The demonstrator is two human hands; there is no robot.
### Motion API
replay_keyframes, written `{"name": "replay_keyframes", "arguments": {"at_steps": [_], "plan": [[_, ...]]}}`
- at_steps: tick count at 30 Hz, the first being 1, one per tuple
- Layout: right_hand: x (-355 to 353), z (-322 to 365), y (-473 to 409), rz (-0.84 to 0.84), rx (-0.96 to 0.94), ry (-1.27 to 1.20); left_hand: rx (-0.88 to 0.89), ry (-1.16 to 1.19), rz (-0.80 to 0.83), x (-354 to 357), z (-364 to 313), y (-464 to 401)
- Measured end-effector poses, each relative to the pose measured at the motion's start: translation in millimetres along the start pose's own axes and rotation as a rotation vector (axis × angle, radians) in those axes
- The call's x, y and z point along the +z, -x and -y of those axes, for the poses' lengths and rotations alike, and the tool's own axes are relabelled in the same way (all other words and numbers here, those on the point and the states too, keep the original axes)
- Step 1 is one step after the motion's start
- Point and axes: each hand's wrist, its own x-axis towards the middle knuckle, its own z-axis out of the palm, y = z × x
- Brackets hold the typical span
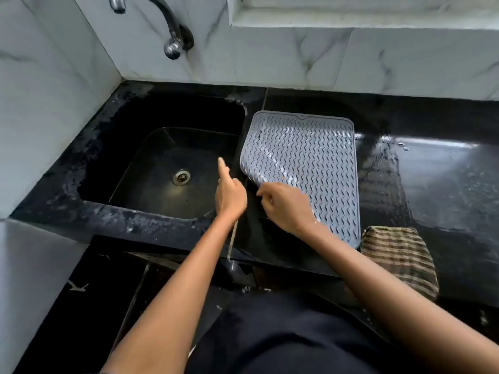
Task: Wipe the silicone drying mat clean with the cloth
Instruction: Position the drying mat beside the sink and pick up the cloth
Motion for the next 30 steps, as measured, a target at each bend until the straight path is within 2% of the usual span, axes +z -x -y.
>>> {"name": "replay_keyframes", "arguments": {"at_steps": [2,4,9,13,19,23,27,30], "plan": [[6,3,2,0.158,-0.015,0.152,-0.175,0.136,0.006,-1,3,-7],[12,2,8,0.233,0.002,0.312,-0.241,0.173,0.063,-1,6,-12],[21,-9,22,0.305,-0.003,0.509,-0.205,0.135,0.292,12,-6,-13],[28,-20,30,0.252,0.008,0.561,-0.219,0.128,0.343,22,-13,-20],[23,-35,30,0.158,0.014,0.51,-0.219,0.117,0.206,23,-17,-24],[28,-31,31,0.079,0.084,0.393,-0.156,0.187,0.197,23,-26,-18],[32,-27,27,-0.08,0.08,0.233,0.012,-0.237,-0.083,18,-34,-8],[33,-22,25,-0.095,0.059,0.204,0.083,-0.406,-0.163,9,-37,-5]]}}
